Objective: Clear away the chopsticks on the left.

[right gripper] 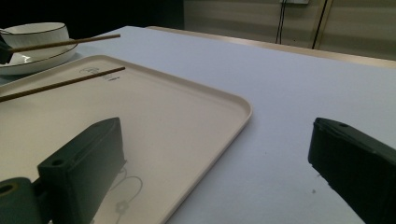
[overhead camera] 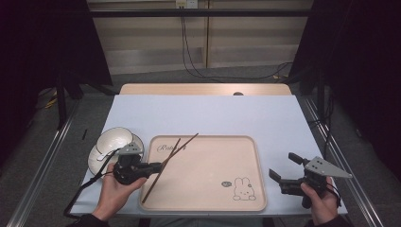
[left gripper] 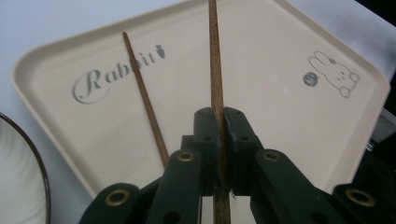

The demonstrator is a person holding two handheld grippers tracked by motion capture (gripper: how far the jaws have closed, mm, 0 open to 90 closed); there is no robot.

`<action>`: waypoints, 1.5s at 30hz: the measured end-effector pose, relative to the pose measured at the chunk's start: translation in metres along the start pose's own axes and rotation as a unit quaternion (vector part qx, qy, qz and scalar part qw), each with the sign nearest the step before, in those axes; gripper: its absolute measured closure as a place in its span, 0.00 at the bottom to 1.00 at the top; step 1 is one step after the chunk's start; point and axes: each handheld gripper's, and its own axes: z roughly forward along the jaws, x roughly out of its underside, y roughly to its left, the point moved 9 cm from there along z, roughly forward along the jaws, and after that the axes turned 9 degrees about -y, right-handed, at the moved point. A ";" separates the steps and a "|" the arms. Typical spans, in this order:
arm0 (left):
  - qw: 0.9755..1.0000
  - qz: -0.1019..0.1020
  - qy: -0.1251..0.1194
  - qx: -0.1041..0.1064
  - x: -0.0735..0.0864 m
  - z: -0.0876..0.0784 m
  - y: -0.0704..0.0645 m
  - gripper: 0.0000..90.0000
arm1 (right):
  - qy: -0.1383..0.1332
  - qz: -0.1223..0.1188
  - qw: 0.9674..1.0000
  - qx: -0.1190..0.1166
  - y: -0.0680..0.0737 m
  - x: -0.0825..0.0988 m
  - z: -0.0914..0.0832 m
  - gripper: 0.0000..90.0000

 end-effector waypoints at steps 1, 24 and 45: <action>1.000 -0.005 -0.003 -0.009 0.000 0.001 0.001 0.94 | 0.001 0.001 1.000 -0.002 0.000 0.000 0.000 0.04; 0.992 -0.065 0.034 -0.104 0.027 0.025 0.006 0.94 | -0.001 -0.003 1.000 -0.008 0.002 0.000 0.000 0.04; 0.988 -0.088 0.076 -0.107 0.038 0.043 0.007 0.94 | 0.000 -0.001 1.000 -0.010 0.002 0.000 0.001 0.04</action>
